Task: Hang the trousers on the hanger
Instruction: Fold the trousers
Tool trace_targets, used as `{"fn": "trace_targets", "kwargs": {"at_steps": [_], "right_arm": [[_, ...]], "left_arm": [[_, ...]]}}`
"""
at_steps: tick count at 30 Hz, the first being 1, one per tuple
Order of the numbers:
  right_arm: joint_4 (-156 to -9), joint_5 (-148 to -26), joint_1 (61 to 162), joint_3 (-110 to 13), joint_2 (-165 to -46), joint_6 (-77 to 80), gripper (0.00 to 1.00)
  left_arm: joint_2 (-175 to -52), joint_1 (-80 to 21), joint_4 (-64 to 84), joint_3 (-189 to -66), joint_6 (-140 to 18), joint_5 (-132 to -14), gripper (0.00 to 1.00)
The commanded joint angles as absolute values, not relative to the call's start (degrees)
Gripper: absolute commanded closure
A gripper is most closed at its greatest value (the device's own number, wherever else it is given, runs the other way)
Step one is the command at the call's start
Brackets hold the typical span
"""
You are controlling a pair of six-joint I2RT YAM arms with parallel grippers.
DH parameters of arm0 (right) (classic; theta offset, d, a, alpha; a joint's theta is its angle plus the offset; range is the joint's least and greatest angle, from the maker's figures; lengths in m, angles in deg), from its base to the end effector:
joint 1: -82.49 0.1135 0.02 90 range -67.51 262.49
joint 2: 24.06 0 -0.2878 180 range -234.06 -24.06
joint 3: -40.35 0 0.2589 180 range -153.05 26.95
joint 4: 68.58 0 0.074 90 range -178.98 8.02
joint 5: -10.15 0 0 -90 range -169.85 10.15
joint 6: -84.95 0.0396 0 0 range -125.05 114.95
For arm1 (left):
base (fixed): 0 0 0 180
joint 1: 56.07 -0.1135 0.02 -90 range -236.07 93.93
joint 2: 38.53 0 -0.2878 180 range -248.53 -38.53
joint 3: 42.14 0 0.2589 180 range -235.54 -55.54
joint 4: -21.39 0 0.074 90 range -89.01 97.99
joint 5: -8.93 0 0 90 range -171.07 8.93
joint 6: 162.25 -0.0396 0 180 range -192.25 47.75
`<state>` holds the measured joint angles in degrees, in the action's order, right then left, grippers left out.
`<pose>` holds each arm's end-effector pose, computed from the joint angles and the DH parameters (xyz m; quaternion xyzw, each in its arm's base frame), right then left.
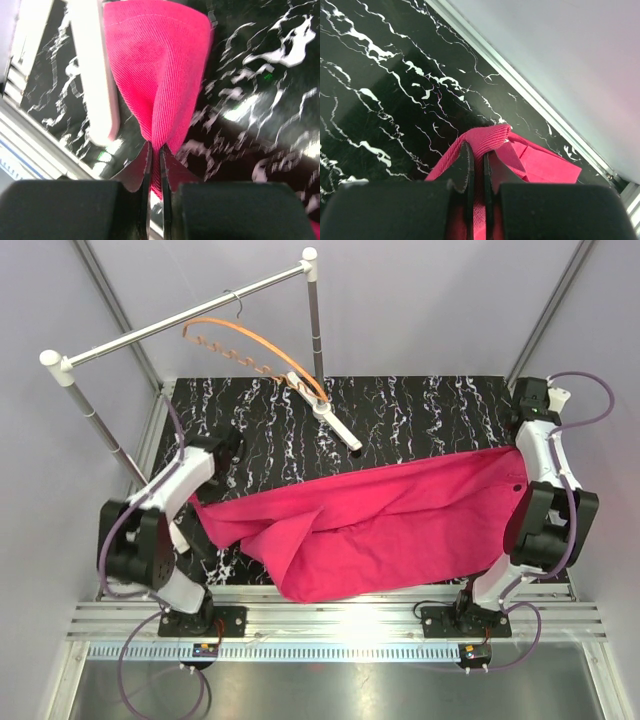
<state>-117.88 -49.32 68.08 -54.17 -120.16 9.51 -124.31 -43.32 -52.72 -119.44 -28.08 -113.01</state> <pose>0.3607 -0.1135 0.3087 0.3127 0.8581 -0.2477 0.3233 0.2668 -0.0389 0.2556 -0.2769 0.9187 0.2118 0.1855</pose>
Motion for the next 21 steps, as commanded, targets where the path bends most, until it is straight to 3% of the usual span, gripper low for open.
{"fn": "trace_targets", "kwargs": {"at_steps": [1, 9, 10, 13, 14, 21], "right_arm": [[-114.9, -46.5, 67.7, -57.8, -123.2, 9.9, 1.00], [-112.7, -45.0, 67.7, -60.1, -127.8, 9.4, 1.00], [-112.7, -44.8, 67.6, -60.8, -129.0, 9.5, 1.00], [-112.4, -44.2, 67.6, -61.3, -130.7, 9.8, 1.00], [-112.1, -43.8, 67.6, -61.2, -130.8, 10.1, 1.00], [-109.9, -40.7, 67.6, -59.2, -126.4, 9.8, 0.95]], "left_arm": [[-134.3, -43.4, -51.0, -126.0, -30.8, -115.2, 0.93], [-148.7, -42.0, -52.0, -141.3, -31.4, -116.2, 0.85], [-149.1, -42.0, -51.7, -142.5, -31.5, -116.1, 0.78], [-148.5, -41.0, -50.2, -142.9, -30.9, -118.1, 0.17], [-147.9, -40.8, -49.3, -142.4, -30.7, -119.2, 0.01], [-128.9, -38.6, -37.4, -129.6, -30.1, -123.1, 0.01]]}}
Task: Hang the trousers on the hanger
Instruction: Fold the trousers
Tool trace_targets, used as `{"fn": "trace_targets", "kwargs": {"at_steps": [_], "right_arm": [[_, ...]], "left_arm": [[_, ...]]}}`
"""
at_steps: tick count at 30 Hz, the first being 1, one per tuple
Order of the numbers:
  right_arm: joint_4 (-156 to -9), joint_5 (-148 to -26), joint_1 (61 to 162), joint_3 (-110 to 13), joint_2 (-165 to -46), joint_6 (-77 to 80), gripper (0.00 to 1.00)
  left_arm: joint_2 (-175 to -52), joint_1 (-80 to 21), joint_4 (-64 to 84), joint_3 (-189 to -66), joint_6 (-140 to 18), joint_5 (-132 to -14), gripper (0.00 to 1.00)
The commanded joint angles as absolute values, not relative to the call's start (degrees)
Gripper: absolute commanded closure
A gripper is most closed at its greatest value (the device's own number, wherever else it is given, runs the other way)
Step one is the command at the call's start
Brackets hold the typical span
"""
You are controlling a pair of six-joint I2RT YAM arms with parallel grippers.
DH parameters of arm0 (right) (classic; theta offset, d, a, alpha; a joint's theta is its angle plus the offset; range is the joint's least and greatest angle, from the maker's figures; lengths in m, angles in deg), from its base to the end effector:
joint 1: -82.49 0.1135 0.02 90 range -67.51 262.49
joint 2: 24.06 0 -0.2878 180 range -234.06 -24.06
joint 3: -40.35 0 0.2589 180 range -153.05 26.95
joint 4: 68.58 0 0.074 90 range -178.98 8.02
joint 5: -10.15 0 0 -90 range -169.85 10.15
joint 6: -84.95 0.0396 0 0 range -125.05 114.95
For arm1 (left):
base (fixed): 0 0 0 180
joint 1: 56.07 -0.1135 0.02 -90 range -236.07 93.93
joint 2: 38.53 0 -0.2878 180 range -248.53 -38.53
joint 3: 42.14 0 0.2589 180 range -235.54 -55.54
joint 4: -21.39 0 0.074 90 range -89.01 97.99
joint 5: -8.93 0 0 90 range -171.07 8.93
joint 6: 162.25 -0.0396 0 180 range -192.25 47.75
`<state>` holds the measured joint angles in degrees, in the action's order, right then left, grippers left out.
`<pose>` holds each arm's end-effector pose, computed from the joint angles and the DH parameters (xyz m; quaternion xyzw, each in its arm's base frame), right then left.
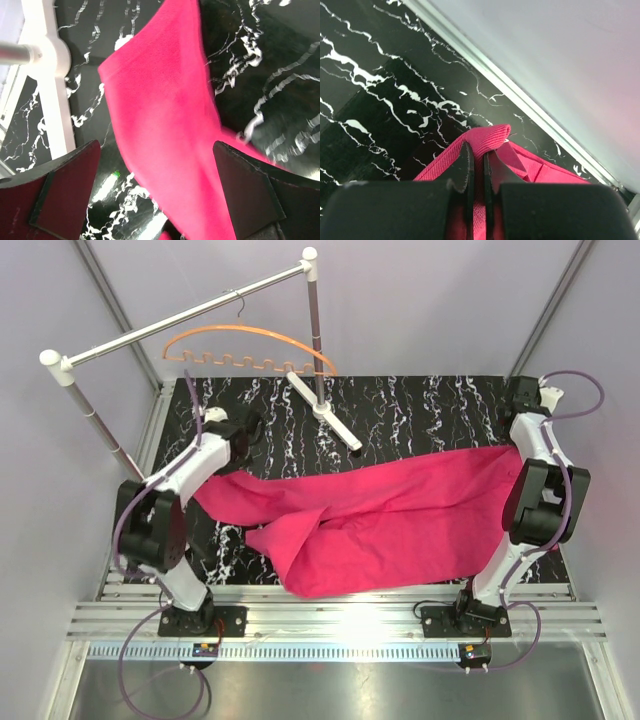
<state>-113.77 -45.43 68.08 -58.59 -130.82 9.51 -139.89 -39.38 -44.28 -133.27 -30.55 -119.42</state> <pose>0.4048 -0.1271 0.2686 0.3175 0.8536 -0.2802 0.3034 0.3491 -0.0790 0.2478 -0.2423 0.9064 0.2280 0.2602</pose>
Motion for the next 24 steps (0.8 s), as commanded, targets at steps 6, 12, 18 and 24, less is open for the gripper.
{"fn": "trace_targets", "kwargs": {"at_steps": [6, 12, 18, 24], "right_arm": [[-111.1, -39.2, 67.6, -57.7, -120.8, 10.2, 0.89], [-114.5, -38.3, 67.6, -57.8, -116.5, 10.6, 0.00], [-114.6, -42.7, 67.7, -52.9, -106.8, 10.5, 0.00], [-115.6, -48.2, 70.2, -46.1, -99.0, 12.5, 0.00]], "left_arm": [[-122.5, -38.6, -30.7, -118.4, -30.0, -120.9, 0.01], [-123.5, -38.1, -26.7, -114.9, -30.6, -110.9, 0.01], [-114.8, -28.2, -17.5, -107.3, -30.6, -110.8, 0.01], [-103.3, -16.0, -13.9, -104.8, -28.9, -110.5, 0.01]]}}
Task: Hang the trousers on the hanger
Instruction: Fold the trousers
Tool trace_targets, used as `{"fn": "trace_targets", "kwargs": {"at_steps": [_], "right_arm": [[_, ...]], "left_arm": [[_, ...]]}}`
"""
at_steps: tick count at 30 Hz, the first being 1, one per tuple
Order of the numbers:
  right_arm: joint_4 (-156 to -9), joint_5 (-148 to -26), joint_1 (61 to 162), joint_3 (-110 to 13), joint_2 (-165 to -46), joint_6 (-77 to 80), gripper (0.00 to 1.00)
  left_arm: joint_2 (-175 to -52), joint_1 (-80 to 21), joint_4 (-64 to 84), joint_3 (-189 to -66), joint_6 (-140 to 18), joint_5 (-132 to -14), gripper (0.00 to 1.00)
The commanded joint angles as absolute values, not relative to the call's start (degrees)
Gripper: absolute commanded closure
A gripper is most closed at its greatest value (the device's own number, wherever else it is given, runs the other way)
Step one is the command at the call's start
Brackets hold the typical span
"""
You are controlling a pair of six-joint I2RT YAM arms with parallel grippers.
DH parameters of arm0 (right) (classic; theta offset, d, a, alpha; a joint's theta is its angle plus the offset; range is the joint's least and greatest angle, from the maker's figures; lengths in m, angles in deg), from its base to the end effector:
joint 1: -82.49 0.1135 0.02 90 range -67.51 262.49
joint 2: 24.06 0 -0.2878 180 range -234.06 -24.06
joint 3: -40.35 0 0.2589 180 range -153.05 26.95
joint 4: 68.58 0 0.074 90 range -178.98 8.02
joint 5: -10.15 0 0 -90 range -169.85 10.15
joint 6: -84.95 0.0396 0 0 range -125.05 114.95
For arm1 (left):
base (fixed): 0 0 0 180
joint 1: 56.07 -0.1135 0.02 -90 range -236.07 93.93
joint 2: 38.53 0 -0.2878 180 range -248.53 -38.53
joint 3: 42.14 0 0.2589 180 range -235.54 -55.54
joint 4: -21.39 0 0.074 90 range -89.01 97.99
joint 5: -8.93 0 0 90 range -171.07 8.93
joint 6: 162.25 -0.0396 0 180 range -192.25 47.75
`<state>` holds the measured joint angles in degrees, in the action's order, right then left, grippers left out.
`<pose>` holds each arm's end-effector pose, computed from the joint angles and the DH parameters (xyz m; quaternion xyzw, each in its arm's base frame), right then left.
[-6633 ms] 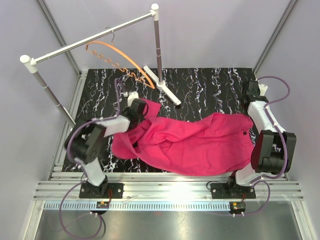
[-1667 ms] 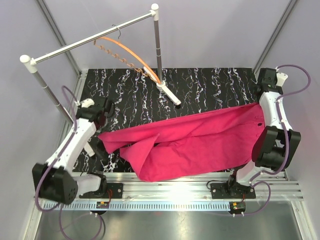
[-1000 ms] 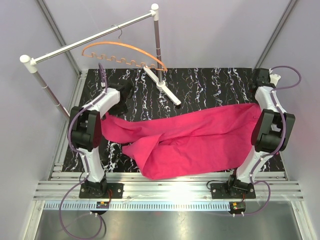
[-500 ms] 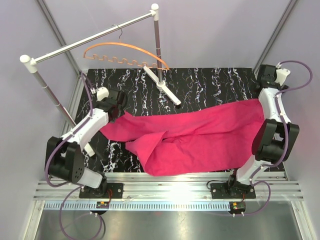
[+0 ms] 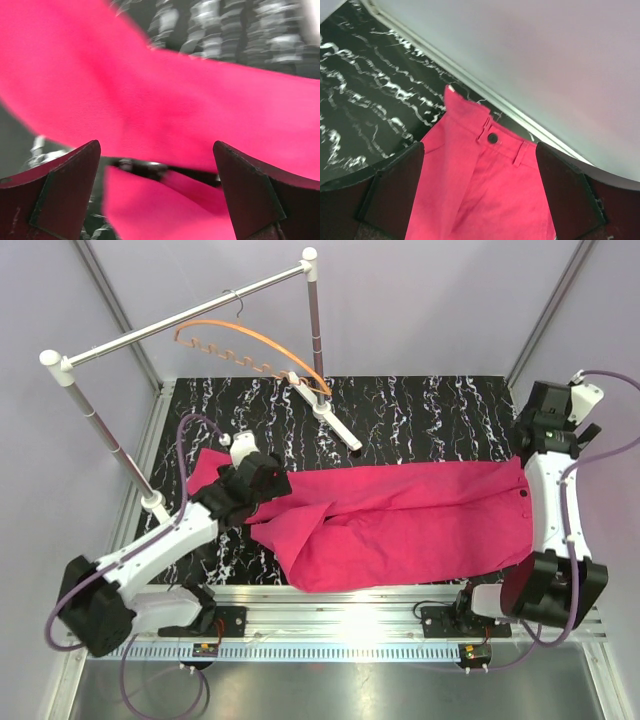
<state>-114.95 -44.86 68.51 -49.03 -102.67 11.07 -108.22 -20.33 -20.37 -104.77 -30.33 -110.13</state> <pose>0.2896 -0.0955 0.3820 0.3530 0.7835 -0.2592 0.4409 0.2130 -0.1296 0.2698 -0.1370 0.9001 -0.0305 0.4125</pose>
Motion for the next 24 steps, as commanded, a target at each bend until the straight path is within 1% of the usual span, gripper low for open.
{"fn": "trace_targets", "kwargs": {"at_steps": [1, 3, 6, 11, 12, 14, 17, 18, 19, 23, 24], "right_arm": [[-115.8, -48.6, 71.5, -45.0, -98.6, 13.0, 0.00], [-115.7, -48.7, 73.2, -41.9, -97.7, 13.8, 0.00], [-116.2, -49.5, 75.8, -37.8, -98.5, 16.1, 0.00], [-113.3, -54.9, 78.8, -29.8, -98.9, 18.9, 0.00], [-112.0, -56.7, 79.5, -29.1, -99.0, 19.0, 0.01], [-110.9, -57.7, 81.0, -28.2, -100.6, 18.8, 0.02], [-108.4, -59.9, 85.3, -28.6, -103.1, 17.3, 0.09], [-107.6, -60.2, 87.0, -28.9, -103.8, 16.9, 0.13], [-107.3, -60.4, 87.8, -29.8, -105.3, 16.8, 0.21], [-106.4, -61.3, 90.4, -32.8, -109.8, 16.1, 0.34], [-106.4, -61.7, 90.8, -33.4, -110.8, 16.1, 0.35]], "left_arm": [[-102.0, -14.5, -13.0, -104.8, -29.2, -110.7, 0.01], [-101.6, -10.3, -12.7, -106.2, -29.6, -110.9, 0.01], [-105.0, -5.3, -14.5, -110.3, -30.6, -111.6, 0.01], [-117.3, 2.1, -18.6, -119.3, -32.5, -115.7, 0.01], [-120.6, 2.8, -20.6, -120.4, -32.3, -117.3, 0.01], [-123.3, 3.5, -21.9, -122.4, -32.0, -119.7, 0.01], [-126.8, 3.5, -22.2, -123.0, -31.3, -120.3, 0.01], [-128.1, 3.5, -22.4, -123.1, -31.1, -120.4, 0.01], [-128.6, 3.5, -22.9, -123.3, -30.9, -121.1, 0.01], [-131.6, 3.7, -25.2, -123.7, -29.2, -122.1, 0.01], [-132.6, 3.5, -25.4, -123.8, -29.1, -122.2, 0.01]]}}
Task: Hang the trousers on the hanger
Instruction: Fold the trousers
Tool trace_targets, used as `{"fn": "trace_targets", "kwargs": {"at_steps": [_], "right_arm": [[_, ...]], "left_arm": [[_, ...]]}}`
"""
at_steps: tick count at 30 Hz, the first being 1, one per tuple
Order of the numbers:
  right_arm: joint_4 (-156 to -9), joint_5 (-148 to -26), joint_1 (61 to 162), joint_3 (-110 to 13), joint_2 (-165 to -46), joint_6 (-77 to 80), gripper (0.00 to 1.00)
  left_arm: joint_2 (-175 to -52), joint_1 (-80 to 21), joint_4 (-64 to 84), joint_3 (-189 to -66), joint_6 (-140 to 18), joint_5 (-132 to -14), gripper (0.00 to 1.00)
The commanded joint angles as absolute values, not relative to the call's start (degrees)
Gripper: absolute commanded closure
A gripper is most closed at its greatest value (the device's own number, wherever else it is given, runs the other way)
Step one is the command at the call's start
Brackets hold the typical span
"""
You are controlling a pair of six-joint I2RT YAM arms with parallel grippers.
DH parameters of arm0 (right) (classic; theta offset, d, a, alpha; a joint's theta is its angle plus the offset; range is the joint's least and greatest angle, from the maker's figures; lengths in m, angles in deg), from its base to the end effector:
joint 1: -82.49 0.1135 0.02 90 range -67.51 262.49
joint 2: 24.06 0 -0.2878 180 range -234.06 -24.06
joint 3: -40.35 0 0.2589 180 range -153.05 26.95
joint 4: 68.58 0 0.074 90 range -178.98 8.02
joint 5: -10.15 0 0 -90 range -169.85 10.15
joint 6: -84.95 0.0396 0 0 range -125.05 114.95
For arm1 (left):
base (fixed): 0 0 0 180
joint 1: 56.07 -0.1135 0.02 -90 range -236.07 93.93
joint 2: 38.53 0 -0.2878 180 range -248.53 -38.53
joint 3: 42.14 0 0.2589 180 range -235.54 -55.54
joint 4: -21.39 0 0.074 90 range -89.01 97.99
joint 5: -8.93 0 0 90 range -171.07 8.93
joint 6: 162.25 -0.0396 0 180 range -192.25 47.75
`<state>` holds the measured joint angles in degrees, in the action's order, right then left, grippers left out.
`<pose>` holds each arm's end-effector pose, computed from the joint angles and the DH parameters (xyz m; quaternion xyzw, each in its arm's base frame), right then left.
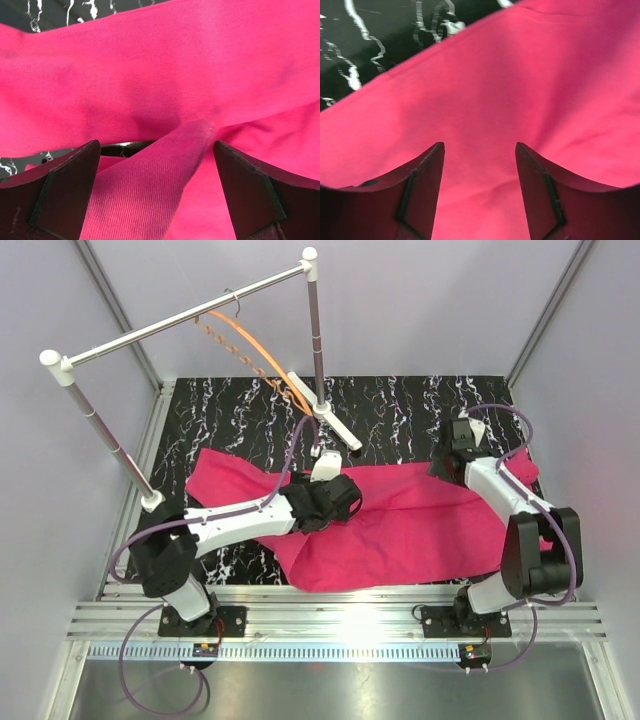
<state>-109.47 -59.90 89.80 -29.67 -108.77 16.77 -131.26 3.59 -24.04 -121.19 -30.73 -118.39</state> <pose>0.3060 0.0256 0.2427 0.1696 0.9268 -0.0869 0.3236 0.1922 -0.2808 0.2492 0.0598 0.9152 0.0008 0.3985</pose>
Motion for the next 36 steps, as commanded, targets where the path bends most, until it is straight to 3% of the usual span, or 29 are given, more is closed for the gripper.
{"fn": "trace_targets", "kwargs": {"at_steps": [1, 4, 6, 11, 15, 18, 19, 20, 22, 23, 27, 36], "right_arm": [[-106.4, -62.2, 91.0, -34.7, -112.6, 16.0, 0.39], [-106.1, -63.1, 91.9, -36.9, -115.7, 15.9, 0.41], [-105.6, -63.5, 92.2, -37.9, -117.3, 15.8, 0.41], [-105.3, -66.7, 93.0, -42.7, -124.1, 15.3, 0.42], [-108.2, -66.8, 94.7, -47.2, -129.6, 15.2, 0.44], [-109.6, -66.6, 96.6, -48.1, -132.1, 15.7, 0.54], [-109.4, -66.6, 97.0, -47.8, -132.5, 16.0, 0.68], [-109.4, -66.6, 97.4, -47.3, -132.8, 16.6, 0.76], [-109.0, -66.5, 98.4, -46.4, -133.6, 17.4, 0.90], [-109.0, -66.6, 98.5, -46.4, -134.0, 18.1, 0.92], [-109.8, -67.0, 98.8, -47.9, -137.1, 19.6, 1.00], [-113.4, -66.8, 98.8, -58.9, -147.1, 21.4, 1.00]], "left_arm": [[-133.0, 3.6, -25.5, -123.8, -28.8, -122.5, 0.01], [-134.2, 3.6, -26.2, -123.8, -28.9, -123.1, 0.04], [-135.0, 3.6, -28.0, -124.1, -27.9, -124.1, 0.27], [-134.4, 3.7, -32.2, -123.8, -25.9, -127.2, 1.00], [-129.6, 3.8, -38.5, -123.0, -21.5, -130.0, 1.00], [-123.1, 4.0, -44.6, -122.1, -16.4, -132.3, 1.00], [-121.2, 4.0, -45.7, -121.2, -14.4, -132.5, 1.00], [-119.1, 4.0, -46.9, -120.7, -13.9, -132.6, 1.00], [-112.9, 4.0, -47.4, -118.8, -13.2, -132.5, 1.00], [-110.9, 4.0, -47.8, -118.3, -12.9, -132.5, 1.00], [-101.5, 4.1, -49.3, -116.6, -12.4, -132.8, 1.00], [-87.6, 4.1, -55.4, -115.0, -8.3, -134.4, 1.00]]}}
